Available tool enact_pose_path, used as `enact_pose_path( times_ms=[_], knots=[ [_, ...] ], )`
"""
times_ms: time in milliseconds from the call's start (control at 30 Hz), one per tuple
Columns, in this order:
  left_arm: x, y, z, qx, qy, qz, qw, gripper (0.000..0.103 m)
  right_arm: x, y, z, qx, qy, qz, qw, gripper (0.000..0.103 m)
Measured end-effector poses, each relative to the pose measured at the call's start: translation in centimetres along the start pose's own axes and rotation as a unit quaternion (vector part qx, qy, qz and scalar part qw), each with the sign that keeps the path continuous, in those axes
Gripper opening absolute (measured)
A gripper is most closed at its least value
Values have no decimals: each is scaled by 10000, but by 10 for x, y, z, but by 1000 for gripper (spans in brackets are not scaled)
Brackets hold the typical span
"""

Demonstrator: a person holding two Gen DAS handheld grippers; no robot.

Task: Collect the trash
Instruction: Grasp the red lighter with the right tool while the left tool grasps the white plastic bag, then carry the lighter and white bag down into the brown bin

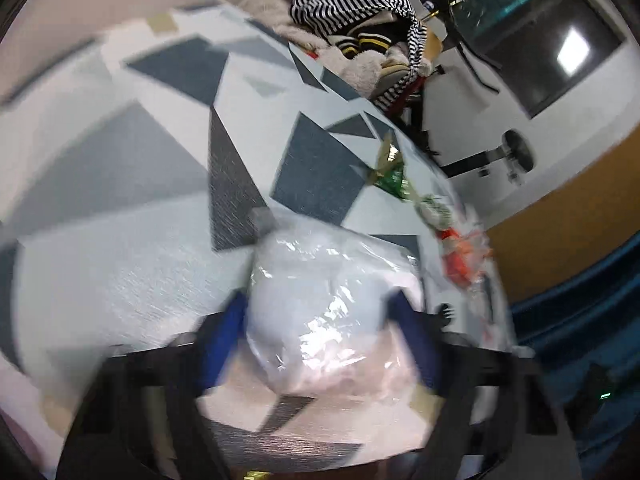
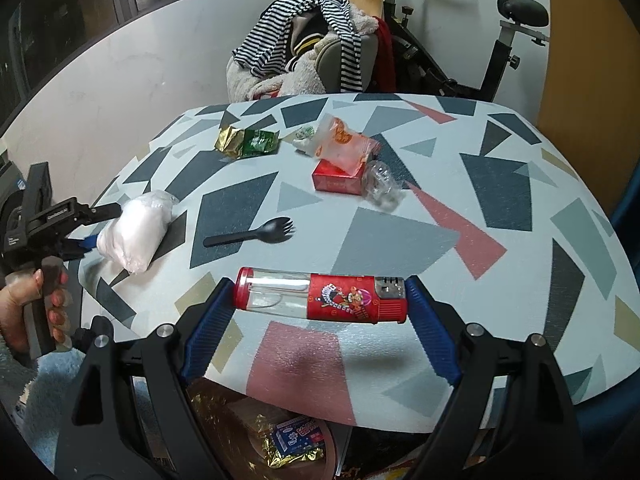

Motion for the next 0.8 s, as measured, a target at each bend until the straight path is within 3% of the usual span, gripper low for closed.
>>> enact_pose_path(
  times_ms=[67, 100, 233, 367, 500, 633, 800],
  knots=[
    [-3, -1, -5, 129, -32, -35, 9999, 44, -1, 0, 1, -22, -9, -1, 10000, 84],
    [-6, -2, -10, 295, -54, -29, 9995, 42, -3, -1, 2, -45, -14, -17, 10000, 84],
    [-22, 2, -42, 972, 107, 56, 9952, 40, -10, -3, 4, -70, -32, -90, 9999, 84],
    [-49, 19, -78, 1678, 312, 94, 9853, 40, -23, -2, 4, -44, -55, -160, 9998, 84],
    [-72, 54, -104, 2353, 397, 172, 9710, 40, -39, 5, 6, -27, -90, -220, 9997, 84],
    [-88, 108, -119, 3195, 385, 336, 9462, 40, -52, 17, 10, -6, -163, -250, 9996, 84],
    [-84, 174, -112, 3709, 286, 745, 9253, 40, -61, 35, 11, 74, -225, -218, 9995, 84]
  ],
)
Point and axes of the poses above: each gripper's, at about its wrist camera, not at the fingertips, and x roughly the way its jaws point, z to its left, y to its underside, the point moved 10 cm from there along x, roughly the way its jaws point, and after that the axes turned 9 degrees about -z, right-handed, at the moved point
